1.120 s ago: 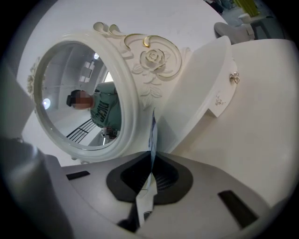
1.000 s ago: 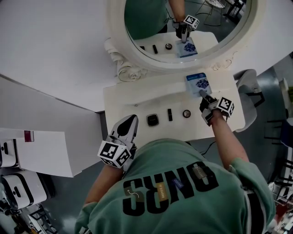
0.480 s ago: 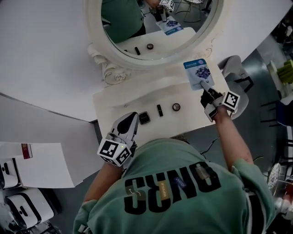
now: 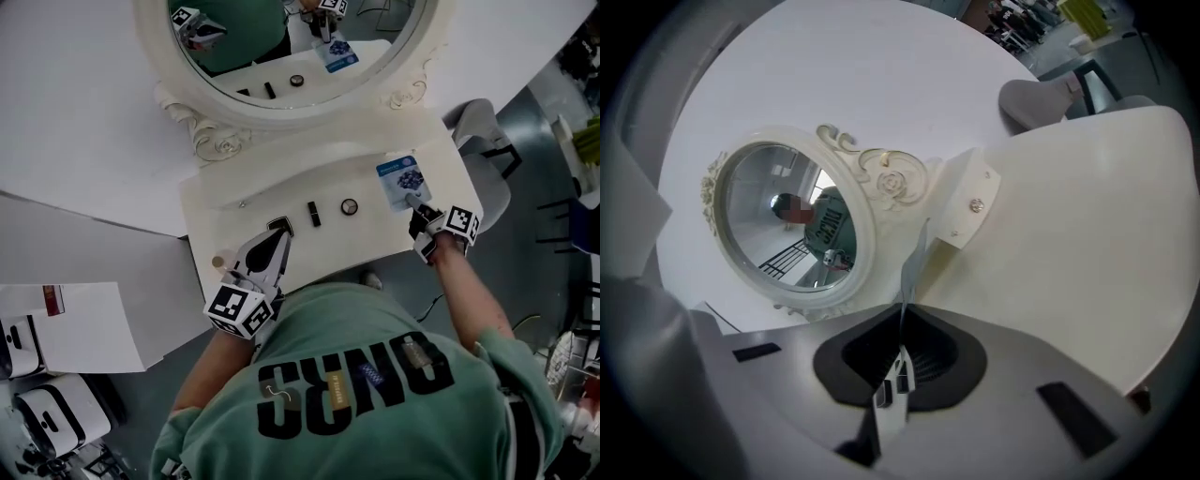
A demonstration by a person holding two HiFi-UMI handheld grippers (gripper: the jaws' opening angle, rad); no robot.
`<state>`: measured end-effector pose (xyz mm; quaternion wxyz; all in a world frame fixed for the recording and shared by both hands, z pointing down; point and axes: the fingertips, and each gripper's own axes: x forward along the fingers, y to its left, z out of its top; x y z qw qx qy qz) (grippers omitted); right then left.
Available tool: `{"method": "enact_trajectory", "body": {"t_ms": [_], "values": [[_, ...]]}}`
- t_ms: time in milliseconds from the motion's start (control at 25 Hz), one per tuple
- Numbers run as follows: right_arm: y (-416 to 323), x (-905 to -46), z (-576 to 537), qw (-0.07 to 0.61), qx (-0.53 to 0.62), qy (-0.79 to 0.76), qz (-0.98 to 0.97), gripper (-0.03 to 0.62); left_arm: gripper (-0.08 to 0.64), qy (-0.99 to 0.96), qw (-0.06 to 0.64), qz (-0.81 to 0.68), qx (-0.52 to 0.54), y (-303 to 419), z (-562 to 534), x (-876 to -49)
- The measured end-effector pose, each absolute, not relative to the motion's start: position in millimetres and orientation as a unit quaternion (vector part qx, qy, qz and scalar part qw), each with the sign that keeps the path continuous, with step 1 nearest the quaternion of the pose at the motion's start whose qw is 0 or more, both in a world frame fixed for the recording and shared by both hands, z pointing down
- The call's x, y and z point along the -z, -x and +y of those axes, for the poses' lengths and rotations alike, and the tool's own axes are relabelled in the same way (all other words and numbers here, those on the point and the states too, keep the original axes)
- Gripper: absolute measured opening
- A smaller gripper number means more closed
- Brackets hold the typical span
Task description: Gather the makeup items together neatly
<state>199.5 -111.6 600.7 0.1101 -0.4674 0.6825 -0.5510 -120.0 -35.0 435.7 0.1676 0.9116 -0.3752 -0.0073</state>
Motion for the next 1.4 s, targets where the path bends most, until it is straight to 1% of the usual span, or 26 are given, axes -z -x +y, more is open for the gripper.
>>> {"method": "enact_trajectory", "body": {"t_ms": [280, 560, 600, 640, 720, 840, 1040, 1080, 1280, 1400], "values": [[-204.8, -665.9, -103.8, 0.079, 0.601, 0.454, 0.653, -0.004, 0.01, -0.897, 0.188, -0.401, -0.012, 90.4, -27.2, -456.2], [-212.2, -708.3, -101.5, 0.035, 0.628, 0.492, 0.601, -0.001, 0.009, -0.883, 0.214, -0.418, -0.022, 67.3, -18.9, -475.6], [-212.6, -711.6, -100.0, 0.028, 0.632, 0.495, 0.595, 0.011, 0.009, -0.882, 0.215, -0.419, -0.022, 64.4, -18.7, -476.2], [-212.3, -713.8, -98.6, 0.021, 0.638, 0.494, 0.591, 0.038, 0.01, -0.882, 0.215, -0.42, -0.022, 61.8, -19.1, -476.1], [-210.0, -714.8, -96.5, 0.013, 0.648, 0.487, 0.585, 0.127, 0.009, -0.881, 0.214, -0.421, -0.02, 57.4, -21.2, -474.1], [-209.2, -712.6, -93.9, -0.004, 0.653, 0.483, 0.583, 0.177, 0.009, -0.882, 0.209, -0.422, -0.016, 52.6, -24.7, -470.3], [-204.1, -711.0, -79.0, -0.073, 0.658, 0.464, 0.589, 0.252, 0.009, -0.886, 0.203, -0.417, -0.014, 44.5, -29.2, -465.9], [-200.8, -709.6, -76.2, -0.086, 0.658, 0.453, 0.595, 0.265, 0.009, -0.887, 0.201, -0.414, -0.013, 42.4, -31.0, -464.7], [-194.2, -709.6, -59.5, -0.175, 0.65, 0.412, 0.614, 0.284, 0.009, -0.894, 0.192, -0.404, -0.009, 30.9, -38.8, -456.9], [-189.1, -704.2, -45.3, -0.199, 0.663, 0.371, 0.619, 0.285, 0.01, -0.897, 0.186, -0.401, -0.009, 26.8, -41.7, -453.7]]}}
